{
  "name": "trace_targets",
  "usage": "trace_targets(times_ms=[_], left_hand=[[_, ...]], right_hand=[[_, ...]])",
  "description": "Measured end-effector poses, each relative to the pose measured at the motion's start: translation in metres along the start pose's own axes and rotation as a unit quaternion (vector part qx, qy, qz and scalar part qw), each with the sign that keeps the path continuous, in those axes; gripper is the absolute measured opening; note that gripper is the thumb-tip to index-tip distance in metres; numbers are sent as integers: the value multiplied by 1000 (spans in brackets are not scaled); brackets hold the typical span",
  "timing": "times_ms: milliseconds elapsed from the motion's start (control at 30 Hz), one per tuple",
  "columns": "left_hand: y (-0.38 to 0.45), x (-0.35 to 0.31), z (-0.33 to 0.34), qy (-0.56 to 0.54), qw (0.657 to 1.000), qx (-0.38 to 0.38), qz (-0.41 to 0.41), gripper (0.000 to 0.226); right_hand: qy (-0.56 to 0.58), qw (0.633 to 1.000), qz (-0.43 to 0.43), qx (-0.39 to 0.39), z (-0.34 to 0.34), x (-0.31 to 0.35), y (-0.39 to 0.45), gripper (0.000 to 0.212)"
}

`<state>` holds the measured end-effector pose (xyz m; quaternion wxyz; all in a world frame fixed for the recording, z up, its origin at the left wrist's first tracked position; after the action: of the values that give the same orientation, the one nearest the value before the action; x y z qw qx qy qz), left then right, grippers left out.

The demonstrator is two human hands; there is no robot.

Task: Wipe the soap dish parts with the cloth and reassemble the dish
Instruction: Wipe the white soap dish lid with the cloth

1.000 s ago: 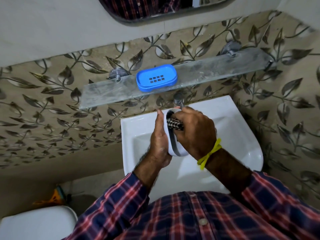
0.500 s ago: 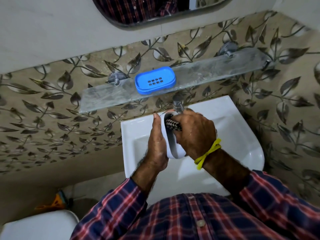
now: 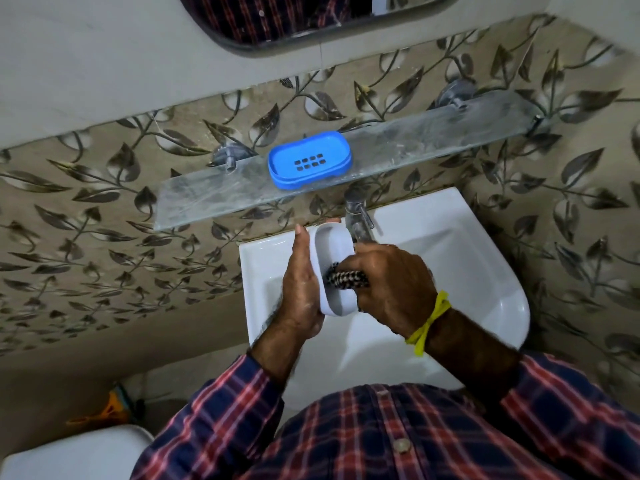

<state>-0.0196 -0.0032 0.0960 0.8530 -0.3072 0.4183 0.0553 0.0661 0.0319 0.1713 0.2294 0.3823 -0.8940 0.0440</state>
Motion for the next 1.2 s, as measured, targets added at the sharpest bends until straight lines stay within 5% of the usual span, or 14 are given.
trace_targets(times_ms=[67,200,433,567,700,800,933,1033,1100,1200], left_hand=[[2,2,4,19,1000,10,-4,69],[0,-1,-1,70,997,-8,-8,71],[1,-13,8,119,991,-23,62,99],[2,-18,3,164,977,-16,132,82],[-1,-26,7,201,960,-2,194,28],[-9,-40,9,232,947,7,223,31],[-8,-58,-12,325,910,-49,252,50],[-18,-59,-1,432,852,-47,291,43],[-28,-57,8,480,816,-65,316,35],[-40,-58,9,522,775,-117,335,17]], right_hand=[[-7,999,19,-32,-6,0,-1,30],[-47,996,-31,76,8,15,-8,38],[-55,993,29,102,16,13,-17,37],[129,972,50,189,29,-5,-16,34],[216,954,-1,210,30,-3,-14,34],[277,935,13,221,30,-23,-18,38],[238,962,130,6,-6,-78,-11,51],[259,945,77,-182,-46,-57,-7,45],[211,950,5,-231,-62,-25,-8,39],[103,974,-46,-195,-52,12,-7,40]])
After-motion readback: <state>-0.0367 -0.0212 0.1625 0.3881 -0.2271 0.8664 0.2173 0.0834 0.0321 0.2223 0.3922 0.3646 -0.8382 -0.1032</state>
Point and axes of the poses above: each hand's wrist, its own y-axis towards the middle knuckle, its own z-axis out of the palm, x = y × z, the point moved 10 cm from there along y, towards the middle knuckle, and after that the axes turned 1 degree about z, right-handed, at the moved point
